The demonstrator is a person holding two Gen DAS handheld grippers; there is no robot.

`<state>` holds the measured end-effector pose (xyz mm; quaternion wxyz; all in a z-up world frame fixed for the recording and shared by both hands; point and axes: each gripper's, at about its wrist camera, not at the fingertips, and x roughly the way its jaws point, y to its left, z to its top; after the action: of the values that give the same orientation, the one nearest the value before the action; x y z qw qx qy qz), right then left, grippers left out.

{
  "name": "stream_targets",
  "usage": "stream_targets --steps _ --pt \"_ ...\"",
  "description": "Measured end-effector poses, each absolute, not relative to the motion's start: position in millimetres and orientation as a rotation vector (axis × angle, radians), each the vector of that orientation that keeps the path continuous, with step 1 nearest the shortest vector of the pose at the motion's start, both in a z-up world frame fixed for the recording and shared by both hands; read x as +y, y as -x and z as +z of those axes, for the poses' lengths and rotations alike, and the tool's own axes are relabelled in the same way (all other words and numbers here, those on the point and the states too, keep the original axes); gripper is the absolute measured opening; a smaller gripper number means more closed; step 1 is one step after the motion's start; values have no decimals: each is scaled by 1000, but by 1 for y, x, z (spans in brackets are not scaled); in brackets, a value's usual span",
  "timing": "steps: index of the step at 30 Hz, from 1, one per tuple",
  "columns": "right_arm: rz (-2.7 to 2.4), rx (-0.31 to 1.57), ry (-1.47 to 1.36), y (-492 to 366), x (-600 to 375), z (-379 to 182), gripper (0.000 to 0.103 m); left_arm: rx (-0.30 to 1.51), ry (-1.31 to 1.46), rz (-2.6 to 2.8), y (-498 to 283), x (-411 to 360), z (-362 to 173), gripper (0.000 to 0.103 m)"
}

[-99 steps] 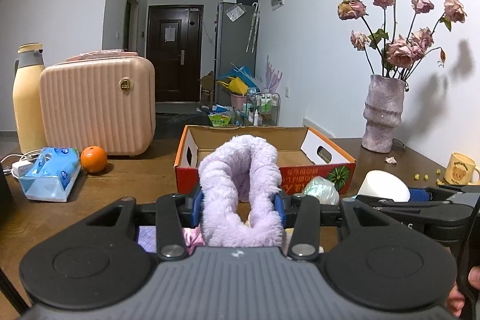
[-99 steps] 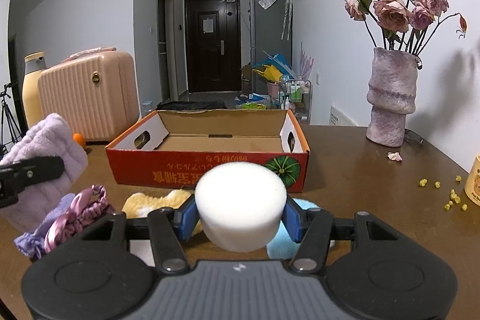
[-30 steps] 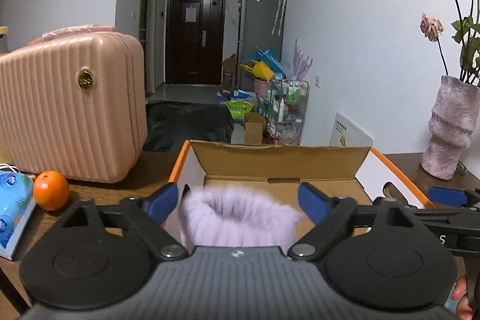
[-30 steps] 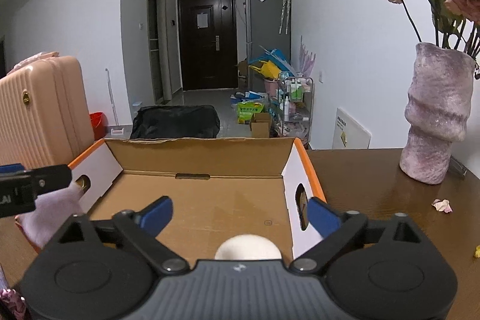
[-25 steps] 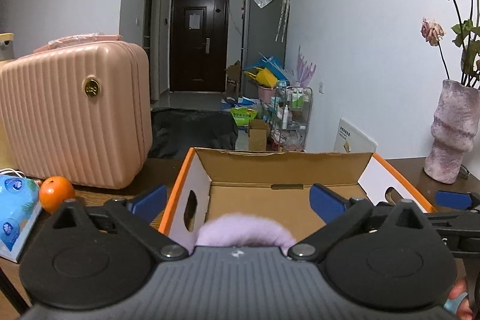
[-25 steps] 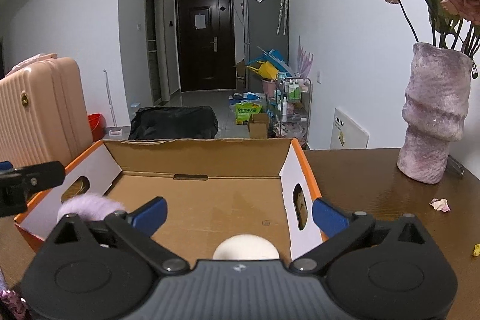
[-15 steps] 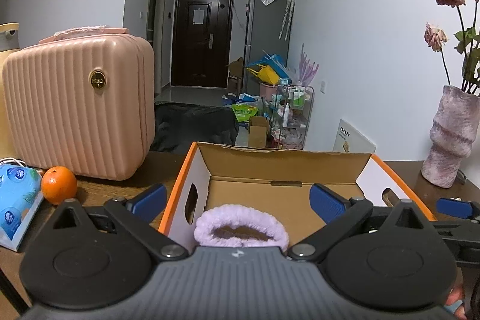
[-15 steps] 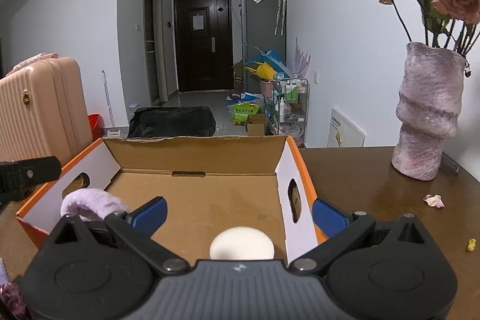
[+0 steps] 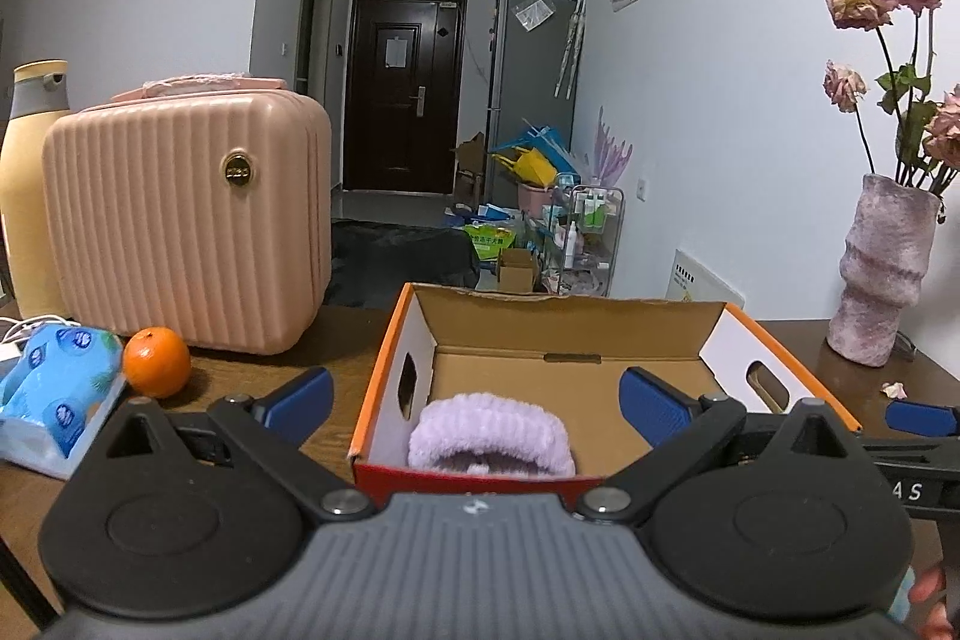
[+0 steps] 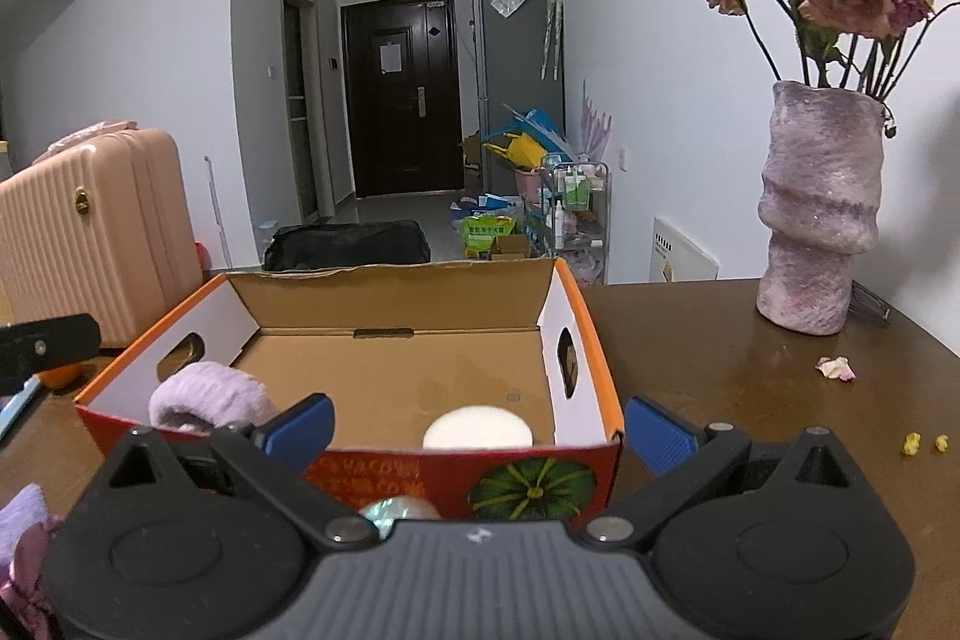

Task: Organize soft objects
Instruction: 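Withdraw both tools from the box back toward the remaining objects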

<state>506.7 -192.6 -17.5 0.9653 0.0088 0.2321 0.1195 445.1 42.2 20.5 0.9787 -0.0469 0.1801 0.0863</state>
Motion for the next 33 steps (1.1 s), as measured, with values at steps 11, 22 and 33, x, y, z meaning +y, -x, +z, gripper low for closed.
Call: stream_targets --steps 11,22,33 --pt "235 459 -6 -464 -195 -21 103 353 86 175 -403 44 17 103" --pt "235 439 8 -414 -196 -22 103 341 62 166 -361 46 16 103" --pt "243 437 0 -374 -201 -27 103 356 31 150 -323 50 10 103"
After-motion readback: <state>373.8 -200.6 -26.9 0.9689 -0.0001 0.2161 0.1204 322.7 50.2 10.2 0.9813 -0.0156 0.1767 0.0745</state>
